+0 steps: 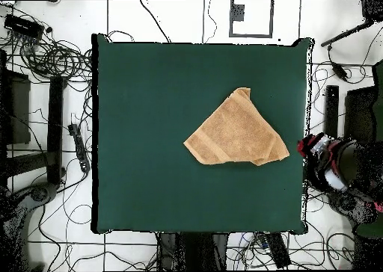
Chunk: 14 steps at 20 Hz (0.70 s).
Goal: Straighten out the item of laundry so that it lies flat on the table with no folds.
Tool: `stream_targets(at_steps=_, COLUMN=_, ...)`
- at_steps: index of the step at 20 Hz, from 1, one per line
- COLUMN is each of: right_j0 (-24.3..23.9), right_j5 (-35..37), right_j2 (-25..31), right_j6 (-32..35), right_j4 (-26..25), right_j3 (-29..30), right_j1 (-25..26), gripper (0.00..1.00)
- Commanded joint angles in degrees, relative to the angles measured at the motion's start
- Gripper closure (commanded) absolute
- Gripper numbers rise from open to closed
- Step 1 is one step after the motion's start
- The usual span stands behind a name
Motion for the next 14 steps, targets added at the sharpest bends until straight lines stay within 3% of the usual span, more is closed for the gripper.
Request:
stream_targets(at_steps=1, right_j0=-0.4, right_j5=-4.2, right_j2=7.1, right_j6=-11.9, right_j4=-2.1, right_j3=9.5, right_j1=3.6, gripper=0.0)
stream_targets(at_steps=14, right_j0=-3.4, right_j5=-10.6, right_j2=9.1, right_j6=-9.1, right_j4=-5.7, right_j3=10.6, right_j1=9.5, gripper=0.0)
